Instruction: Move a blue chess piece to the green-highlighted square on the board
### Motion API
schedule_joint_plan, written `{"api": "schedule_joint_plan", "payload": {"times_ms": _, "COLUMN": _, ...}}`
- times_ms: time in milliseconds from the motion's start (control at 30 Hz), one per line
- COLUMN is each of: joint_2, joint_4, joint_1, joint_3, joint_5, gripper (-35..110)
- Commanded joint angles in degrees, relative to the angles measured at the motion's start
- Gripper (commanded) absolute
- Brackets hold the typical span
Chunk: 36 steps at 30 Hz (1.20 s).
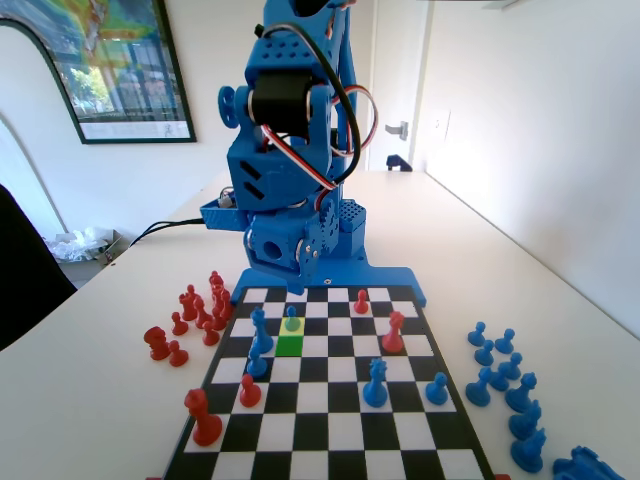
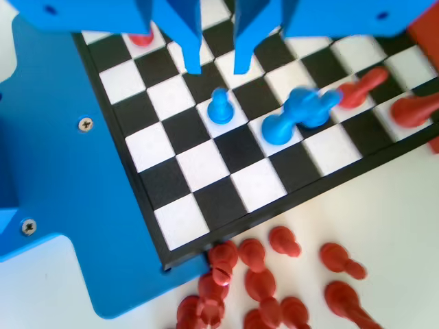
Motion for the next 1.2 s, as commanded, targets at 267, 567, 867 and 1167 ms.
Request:
{"api": "schedule_joint_plan", "payload": {"times_ms": 267, "joint_2": 0.5, "joint_4": -3.9, "joint_1": 1.0, "joint_3": 1.0, "joint_5": -21.7, "gripper": 9}}
{"api": "schedule_joint_plan", "payload": {"times_ms": 567, "joint_2": 0.5, "joint_4": -6.9, "joint_1": 1.2, "joint_3": 4.0, "joint_5": -22.2, "gripper": 9}}
{"api": "schedule_joint_plan", "payload": {"times_ms": 867, "joint_2": 0.5, "joint_4": -9.8, "joint_1": 1.4, "joint_3": 6.5, "joint_5": -22.9, "gripper": 9}}
{"api": "schedule_joint_plan", "payload": {"times_ms": 1167, "joint_2": 0.1, "joint_4": -10.5, "joint_1": 2.1, "joint_3": 7.0, "joint_5": -23.7, "gripper": 9}}
